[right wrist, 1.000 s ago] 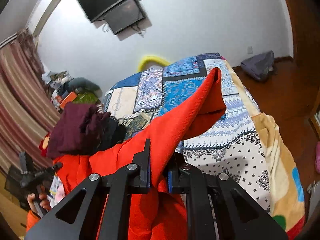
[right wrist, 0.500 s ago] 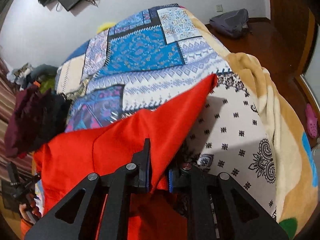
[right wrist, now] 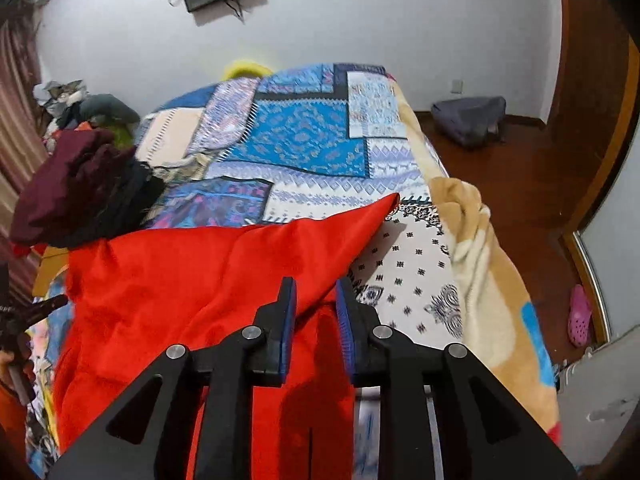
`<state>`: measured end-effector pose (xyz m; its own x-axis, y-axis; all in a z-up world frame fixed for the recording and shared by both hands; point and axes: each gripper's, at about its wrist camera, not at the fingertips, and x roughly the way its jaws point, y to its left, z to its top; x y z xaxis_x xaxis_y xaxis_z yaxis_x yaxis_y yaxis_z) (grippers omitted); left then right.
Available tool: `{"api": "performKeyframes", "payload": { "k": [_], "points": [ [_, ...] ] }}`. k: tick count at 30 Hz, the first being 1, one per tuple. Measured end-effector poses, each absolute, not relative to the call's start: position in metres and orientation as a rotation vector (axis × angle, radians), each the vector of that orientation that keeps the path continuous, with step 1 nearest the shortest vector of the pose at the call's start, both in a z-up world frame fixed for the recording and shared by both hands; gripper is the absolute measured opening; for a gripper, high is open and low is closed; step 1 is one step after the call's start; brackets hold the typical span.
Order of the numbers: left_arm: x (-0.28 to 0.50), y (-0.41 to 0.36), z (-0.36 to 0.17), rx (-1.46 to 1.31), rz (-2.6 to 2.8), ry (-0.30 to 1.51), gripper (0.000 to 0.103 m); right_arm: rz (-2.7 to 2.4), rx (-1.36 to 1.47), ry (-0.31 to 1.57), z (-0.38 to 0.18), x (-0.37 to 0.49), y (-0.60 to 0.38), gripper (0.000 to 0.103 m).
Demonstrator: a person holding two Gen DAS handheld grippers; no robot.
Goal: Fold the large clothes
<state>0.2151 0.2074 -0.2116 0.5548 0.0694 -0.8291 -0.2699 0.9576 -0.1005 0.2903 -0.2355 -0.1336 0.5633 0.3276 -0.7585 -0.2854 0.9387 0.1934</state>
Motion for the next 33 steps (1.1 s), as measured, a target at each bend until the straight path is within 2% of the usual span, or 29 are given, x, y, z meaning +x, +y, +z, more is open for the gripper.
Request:
{"api": "performKeyframes", "payload": {
  "k": [2, 4, 6, 7, 9, 17, 26, 30, 33],
  "points": [
    [0.207, 0.202, -0.204, -0.226, 0.181, 0.947, 0.012, 0.38, 0.064, 0.891, -0.125, 0.279, -0.241, 0.025],
    [0.192, 0.199, -0.195, -0.219, 0.168, 0.932, 0.017, 0.378, 0.067, 0.87, -0.119, 0.266, -0.246, 0.042],
    [0.184, 0.193, -0.191, -0.21, 0.171, 0.928, 0.034, 0.361, 0.05, 0.844, -0.116, 0.254, -0.249, 0.046],
    [0.182, 0.188, -0.189, -0.207, 0.176, 0.928, 0.04, 0.362, 0.039, 0.839, -0.115, 0.247, -0.25, 0.047],
    [0.167, 0.186, -0.187, -0.214, 0.172, 0.93, 0.057, 0.381, 0.025, 0.851, -0.116, 0.237, -0.251, 0.047],
    [0.138, 0.178, -0.216, -0.253, 0.137, 1.058, 0.058, 0.393, -0.012, 0.932, -0.139, 0.202, -0.257, 0.049],
    [0.108, 0.174, -0.274, -0.491, 0.024, 1.192, 0.059, 0.393, 0.079, 1.093, -0.186, 0.171, -0.261, 0.049],
    [0.093, 0.181, -0.283, -0.712, -0.011, 1.152, 0.062, 0.432, 0.137, 1.118, -0.193, 0.155, -0.26, 0.064],
    [0.085, 0.172, -0.281, -0.696, -0.018, 1.136, 0.063, 0.44, 0.118, 1.111, -0.197, 0.144, -0.255, 0.07]
  ]
}}
